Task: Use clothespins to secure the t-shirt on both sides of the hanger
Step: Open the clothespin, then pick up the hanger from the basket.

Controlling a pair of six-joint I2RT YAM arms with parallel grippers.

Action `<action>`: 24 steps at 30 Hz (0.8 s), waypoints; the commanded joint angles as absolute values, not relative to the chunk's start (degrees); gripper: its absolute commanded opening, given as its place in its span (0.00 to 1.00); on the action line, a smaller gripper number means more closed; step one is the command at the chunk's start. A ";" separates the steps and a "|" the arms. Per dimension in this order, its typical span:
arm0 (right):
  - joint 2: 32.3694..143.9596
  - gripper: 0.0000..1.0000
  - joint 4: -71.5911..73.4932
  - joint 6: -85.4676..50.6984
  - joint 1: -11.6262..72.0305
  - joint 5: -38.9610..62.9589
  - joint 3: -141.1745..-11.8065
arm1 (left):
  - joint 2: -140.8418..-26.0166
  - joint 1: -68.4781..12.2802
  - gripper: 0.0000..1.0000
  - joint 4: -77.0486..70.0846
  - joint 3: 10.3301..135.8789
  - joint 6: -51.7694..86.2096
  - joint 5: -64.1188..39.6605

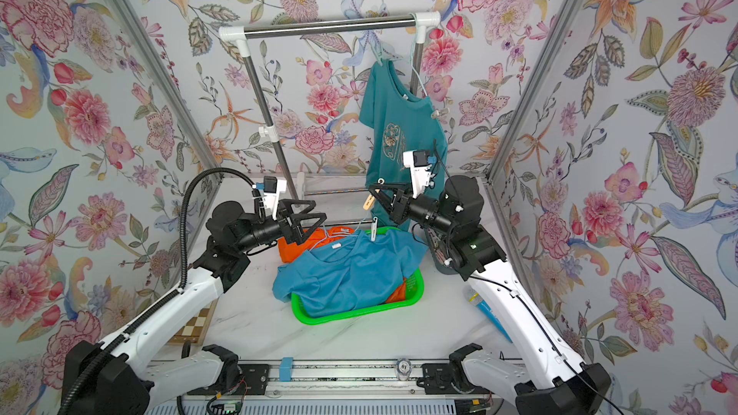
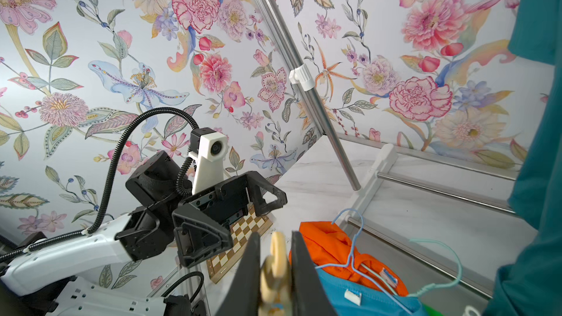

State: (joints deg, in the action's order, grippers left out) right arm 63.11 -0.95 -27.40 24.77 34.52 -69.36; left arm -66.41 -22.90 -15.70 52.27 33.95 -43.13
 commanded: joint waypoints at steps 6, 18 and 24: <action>59.72 0.12 -6.60 -24.16 24.17 36.37 -69.12 | -76.02 -23.23 0.60 23.70 58.91 12.16 -26.04; 60.42 0.11 -3.52 -25.62 24.24 38.23 -65.67 | -85.16 -23.25 0.37 24.78 61.61 11.54 -26.61; 60.07 0.11 -2.90 -25.53 24.15 38.17 -64.36 | -91.51 -23.24 0.34 24.75 64.91 11.09 -26.97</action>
